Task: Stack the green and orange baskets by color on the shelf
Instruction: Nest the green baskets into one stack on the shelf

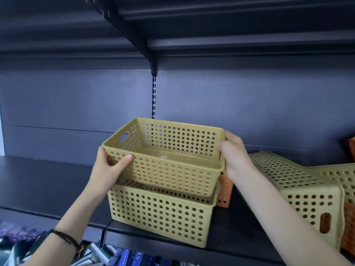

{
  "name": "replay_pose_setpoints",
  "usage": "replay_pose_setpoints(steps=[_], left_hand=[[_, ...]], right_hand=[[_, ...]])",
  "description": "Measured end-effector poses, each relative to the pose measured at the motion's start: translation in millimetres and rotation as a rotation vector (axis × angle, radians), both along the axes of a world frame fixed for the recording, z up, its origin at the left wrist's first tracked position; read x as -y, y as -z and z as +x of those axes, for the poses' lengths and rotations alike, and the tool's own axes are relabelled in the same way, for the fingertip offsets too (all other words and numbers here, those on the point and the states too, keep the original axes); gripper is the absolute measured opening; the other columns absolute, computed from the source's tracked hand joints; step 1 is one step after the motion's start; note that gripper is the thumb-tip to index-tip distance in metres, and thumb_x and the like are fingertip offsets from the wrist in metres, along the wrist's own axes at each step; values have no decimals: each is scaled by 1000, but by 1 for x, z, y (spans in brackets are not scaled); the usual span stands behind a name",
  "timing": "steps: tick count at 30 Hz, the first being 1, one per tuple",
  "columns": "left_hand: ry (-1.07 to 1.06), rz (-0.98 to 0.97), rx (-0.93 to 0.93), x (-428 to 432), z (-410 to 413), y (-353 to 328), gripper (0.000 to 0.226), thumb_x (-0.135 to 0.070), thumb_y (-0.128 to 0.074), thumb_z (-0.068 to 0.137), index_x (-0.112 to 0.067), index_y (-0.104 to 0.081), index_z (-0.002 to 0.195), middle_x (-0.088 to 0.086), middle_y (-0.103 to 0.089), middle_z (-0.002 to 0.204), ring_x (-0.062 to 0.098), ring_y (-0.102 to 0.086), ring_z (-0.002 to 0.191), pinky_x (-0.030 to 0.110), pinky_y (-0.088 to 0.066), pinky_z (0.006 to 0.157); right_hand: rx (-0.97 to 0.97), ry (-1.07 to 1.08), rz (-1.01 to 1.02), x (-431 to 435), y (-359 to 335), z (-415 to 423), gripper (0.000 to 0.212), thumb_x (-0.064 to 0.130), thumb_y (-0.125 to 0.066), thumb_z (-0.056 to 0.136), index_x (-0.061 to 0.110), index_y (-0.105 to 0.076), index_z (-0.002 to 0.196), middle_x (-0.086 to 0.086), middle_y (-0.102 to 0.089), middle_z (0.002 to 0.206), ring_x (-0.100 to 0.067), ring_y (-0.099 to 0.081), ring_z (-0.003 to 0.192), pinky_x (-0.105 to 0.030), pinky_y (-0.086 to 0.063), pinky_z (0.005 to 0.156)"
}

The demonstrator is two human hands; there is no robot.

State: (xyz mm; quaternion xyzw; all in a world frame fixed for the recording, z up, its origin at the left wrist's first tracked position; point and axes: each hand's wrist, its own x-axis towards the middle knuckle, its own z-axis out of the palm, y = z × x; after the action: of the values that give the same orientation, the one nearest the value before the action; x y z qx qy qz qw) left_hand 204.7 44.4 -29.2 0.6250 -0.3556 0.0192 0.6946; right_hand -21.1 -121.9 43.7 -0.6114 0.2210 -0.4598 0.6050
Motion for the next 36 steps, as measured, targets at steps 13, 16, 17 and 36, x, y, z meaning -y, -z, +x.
replay_pose_setpoints(steps=[13, 16, 17, 36], left_hand=[[-2, 8, -69, -17, 17, 25, 41, -22, -63, 88, -27, -37, 119, -7, -58, 101, 16, -59, 94, 23, -42, 67], [100, 12, -54, -17, 17, 31, 65, -25, -67, 85, -49, -30, 132, -4, -62, 112, 12, -64, 95, 25, -47, 73], [118, 10, -50, -18, 18, 32, 70, -24, -67, 85, -53, -27, 134, -3, -63, 112, 12, -66, 96, 26, -48, 75], [99, -35, 28, -39, 33, 52, 41, -41, -72, 51, -29, -52, 85, -3, -58, 130, 24, -60, 112, 41, -52, 89]], right_hand=[[-164, -65, 25, 0, 41, 16, 54, 14, -55, 79, 24, -47, 132, 7, -51, 130, -16, -48, 120, -39, -32, 107], [-171, -18, 41, 6, 57, 14, 46, 8, -48, 90, 20, -45, 134, 5, -52, 118, -15, -48, 110, -35, -35, 99], [-174, -11, 43, 7, 60, 15, 46, 8, -48, 91, 20, -43, 135, 5, -54, 115, -15, -50, 107, -35, -36, 96], [-809, 612, -781, 93, 85, 20, 30, 31, -51, 92, 31, -62, 120, 4, -49, 138, -22, -28, 131, -38, -19, 103]])
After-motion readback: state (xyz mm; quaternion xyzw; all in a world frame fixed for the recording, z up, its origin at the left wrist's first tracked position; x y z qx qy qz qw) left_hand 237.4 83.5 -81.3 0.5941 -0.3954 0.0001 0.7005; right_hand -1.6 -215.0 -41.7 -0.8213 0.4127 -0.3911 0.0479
